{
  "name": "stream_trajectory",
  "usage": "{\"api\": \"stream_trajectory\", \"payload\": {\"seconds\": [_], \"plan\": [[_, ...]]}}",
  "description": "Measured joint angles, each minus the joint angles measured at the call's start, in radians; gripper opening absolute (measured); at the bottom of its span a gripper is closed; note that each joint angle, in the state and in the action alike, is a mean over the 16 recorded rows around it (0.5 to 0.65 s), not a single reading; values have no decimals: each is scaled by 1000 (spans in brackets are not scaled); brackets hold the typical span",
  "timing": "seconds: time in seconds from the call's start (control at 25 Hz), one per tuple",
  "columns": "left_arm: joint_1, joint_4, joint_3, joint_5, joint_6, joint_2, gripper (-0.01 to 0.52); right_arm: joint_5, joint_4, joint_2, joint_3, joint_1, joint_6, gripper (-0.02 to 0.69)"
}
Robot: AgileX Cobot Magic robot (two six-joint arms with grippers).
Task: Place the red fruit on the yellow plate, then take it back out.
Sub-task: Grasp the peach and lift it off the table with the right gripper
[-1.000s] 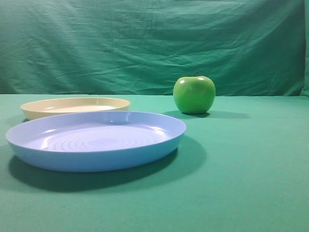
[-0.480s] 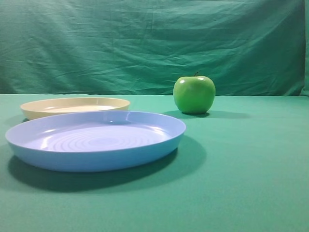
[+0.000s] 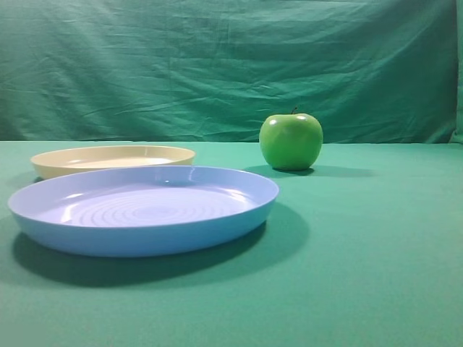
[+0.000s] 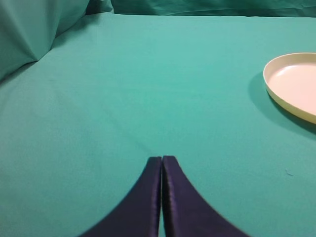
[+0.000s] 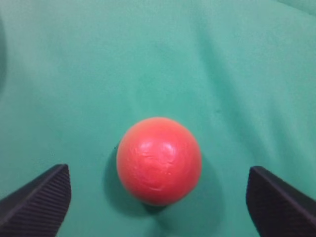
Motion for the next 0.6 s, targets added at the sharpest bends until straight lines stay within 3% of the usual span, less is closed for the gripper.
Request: {"api": "stream_trajectory", "payload": {"seconds": [0.12, 0.28, 0.44, 0.6], "plan": [[0, 0, 0, 0, 0, 0, 0, -38, 2, 67, -1, 0, 0, 628], [0, 0, 0, 0, 0, 0, 0, -76, 2, 155, -1, 0, 2, 646], [0, 0, 0, 0, 0, 0, 0, -107, 2, 230, -2, 0, 4, 622], [0, 0, 0, 0, 0, 0, 0, -131, 2, 279, -2, 0, 7, 552]]}}
